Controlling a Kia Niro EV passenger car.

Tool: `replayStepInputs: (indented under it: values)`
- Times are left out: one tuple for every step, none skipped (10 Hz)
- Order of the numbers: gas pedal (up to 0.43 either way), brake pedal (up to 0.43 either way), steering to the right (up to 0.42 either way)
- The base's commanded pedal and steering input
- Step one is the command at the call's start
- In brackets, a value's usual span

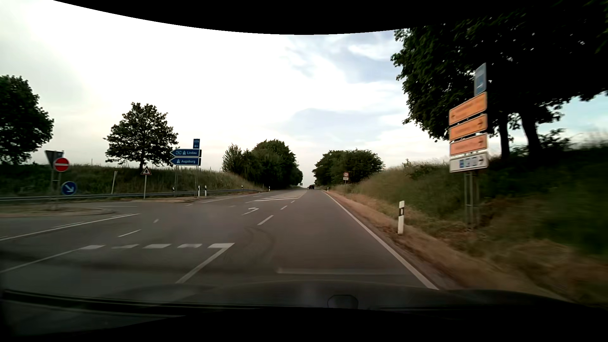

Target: Follow the waypoints while adhering to traffic rules and regulations

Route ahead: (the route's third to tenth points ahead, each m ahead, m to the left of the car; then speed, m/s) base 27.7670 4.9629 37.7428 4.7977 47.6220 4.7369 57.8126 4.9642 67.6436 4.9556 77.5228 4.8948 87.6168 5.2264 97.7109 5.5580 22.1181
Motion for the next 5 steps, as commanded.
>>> replayStepInputs:
  values:
    - [0.157, 0.006, -0.002]
    - [0.157, 0.006, -0.002]
    - [0.157, 0.006, -0.002]
    - [0.157, 0.006, -0.002]
    - [0.157, 0.006, -0.001]
